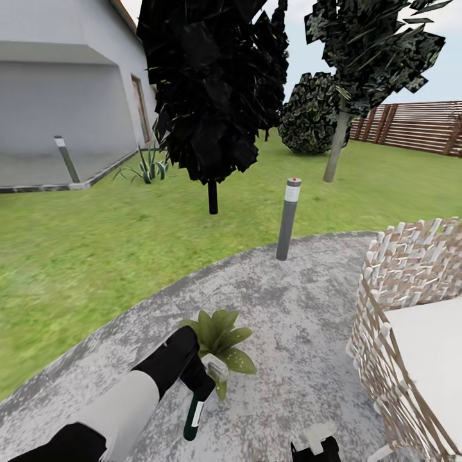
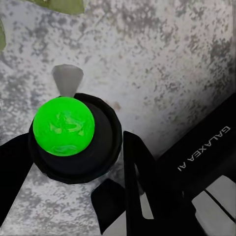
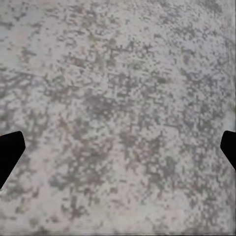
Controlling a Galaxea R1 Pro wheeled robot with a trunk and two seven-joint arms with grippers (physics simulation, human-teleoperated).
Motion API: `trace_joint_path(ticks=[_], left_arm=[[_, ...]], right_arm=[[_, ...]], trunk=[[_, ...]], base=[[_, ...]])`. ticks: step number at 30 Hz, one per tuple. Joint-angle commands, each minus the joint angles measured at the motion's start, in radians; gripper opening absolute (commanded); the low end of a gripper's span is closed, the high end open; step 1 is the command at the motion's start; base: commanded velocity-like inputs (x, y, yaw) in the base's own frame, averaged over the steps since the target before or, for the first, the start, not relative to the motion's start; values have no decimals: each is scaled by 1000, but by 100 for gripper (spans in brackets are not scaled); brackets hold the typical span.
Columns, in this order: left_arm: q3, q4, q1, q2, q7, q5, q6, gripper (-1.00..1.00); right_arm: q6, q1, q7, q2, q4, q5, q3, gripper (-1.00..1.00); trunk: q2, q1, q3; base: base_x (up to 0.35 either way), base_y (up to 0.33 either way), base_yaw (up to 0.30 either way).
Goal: Pick up the pesticide atomizer in the garden and spray insectifuge to fully cover both potted plants in the garden.
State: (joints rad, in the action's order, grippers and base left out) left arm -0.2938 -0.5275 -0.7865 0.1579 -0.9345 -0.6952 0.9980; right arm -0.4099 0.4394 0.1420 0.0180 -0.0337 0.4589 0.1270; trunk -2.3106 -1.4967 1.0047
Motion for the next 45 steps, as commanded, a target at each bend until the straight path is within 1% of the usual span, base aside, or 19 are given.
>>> trace_joint_path(ticks=[1,4,8,18,21,24,28,30,33,35,42,45], left_arm=[[-1,-4,-1,0,-10,-10,4,-100],[0,-10,-7,3,-10,-11,7,-100],[-1,-5,-7,3,-10,-10,7,-100],[-2,3,19,-1,-10,-11,2,-100],[0,-5,16,2,-10,-10,4,-100],[1,-13,5,10,-10,-8,9,-100],[5,-14,-54,7,-15,-5,16,-100],[6,-13,-81,3,-40,-6,17,-100],[7,-13,-97,-8,-89,-11,17,-100],[7,-13,-107,-15,-99,-12,17,-100],[8,-7,-182,-20,-104,-13,21,-100],[8,1,-188,-21,-104,-14,20,-100]], right_arm=[[-3,1,5,0,1,11,8,100],[-3,1,5,0,1,11,8,100],[-3,1,5,-1,0,11,8,100],[-3,1,5,-1,1,11,8,100],[-3,1,5,-1,1,11,8,100],[-3,1,5,-1,0,11,8,100],[-3,1,5,-1,1,11,8,100],[-3,1,5,-1,0,11,8,100],[-3,1,5,-1,1,11,8,100],[-3,1,5,-1,1,11,8,100],[-3,1,5,-1,1,12,8,100],[-3,1,5,-1,1,11,8,100]], trunk=[[0,0,1],[0,0,1],[0,0,1],[0,0,1],[0,0,1],[0,0,1],[0,0,1],[0,0,1],[0,0,1],[0,0,1],[0,0,1],[0,0,1]], base=[[0,0,-277],[0,0,-236],[0,0,-52],[0,0,-2],[0,0,0],[0,0,0],[0,0,0],[0,0,0],[0,0,0],[0,0,0],[0,0,0],[0,0,0]])
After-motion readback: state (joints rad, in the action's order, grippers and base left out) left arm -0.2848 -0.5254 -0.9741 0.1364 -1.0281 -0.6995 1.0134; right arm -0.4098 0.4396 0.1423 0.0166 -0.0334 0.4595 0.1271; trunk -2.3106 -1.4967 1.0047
